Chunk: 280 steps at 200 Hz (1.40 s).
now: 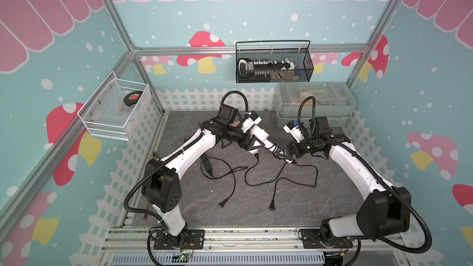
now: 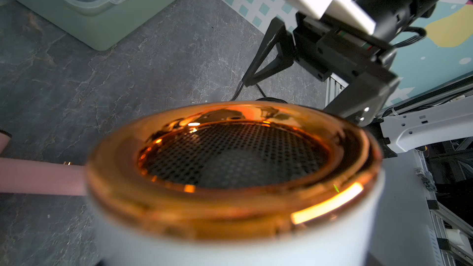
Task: Wrap the cord around the hair dryer
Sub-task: Place the hair dryer at the center of the board.
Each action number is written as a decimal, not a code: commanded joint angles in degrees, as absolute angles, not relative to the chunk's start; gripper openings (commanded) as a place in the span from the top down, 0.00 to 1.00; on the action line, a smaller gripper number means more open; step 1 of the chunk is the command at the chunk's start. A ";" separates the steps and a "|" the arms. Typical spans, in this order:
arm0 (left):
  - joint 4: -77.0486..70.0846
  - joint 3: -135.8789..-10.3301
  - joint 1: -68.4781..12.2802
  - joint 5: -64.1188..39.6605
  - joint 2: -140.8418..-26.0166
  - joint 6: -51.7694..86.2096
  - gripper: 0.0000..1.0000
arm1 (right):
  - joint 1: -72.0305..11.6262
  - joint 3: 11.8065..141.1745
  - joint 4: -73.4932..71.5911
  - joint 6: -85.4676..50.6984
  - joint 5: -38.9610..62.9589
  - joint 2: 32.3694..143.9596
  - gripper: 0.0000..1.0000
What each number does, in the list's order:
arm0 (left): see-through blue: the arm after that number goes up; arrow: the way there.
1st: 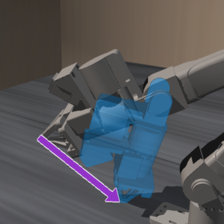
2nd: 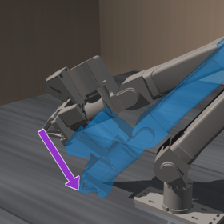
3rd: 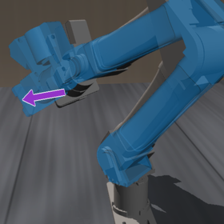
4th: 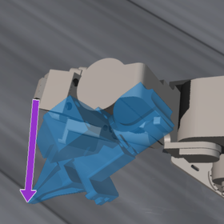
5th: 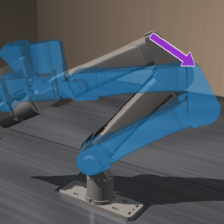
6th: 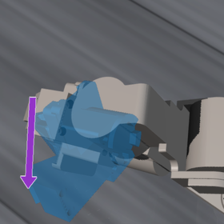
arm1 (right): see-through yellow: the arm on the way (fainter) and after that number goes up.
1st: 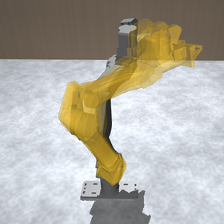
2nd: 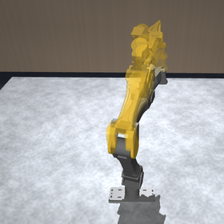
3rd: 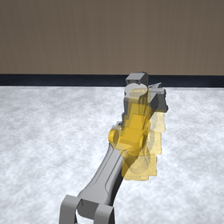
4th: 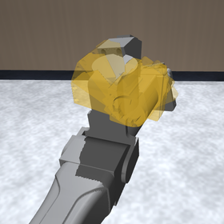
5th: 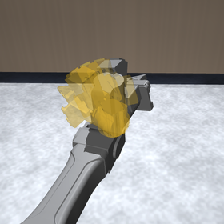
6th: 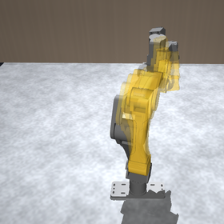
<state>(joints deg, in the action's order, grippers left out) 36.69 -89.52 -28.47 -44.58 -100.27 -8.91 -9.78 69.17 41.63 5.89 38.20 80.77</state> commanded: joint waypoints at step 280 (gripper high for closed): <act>35.64 -93.36 -26.96 -50.01 -94.63 -11.15 1.00 | -13.74 74.42 48.29 6.67 57.27 85.75 0.12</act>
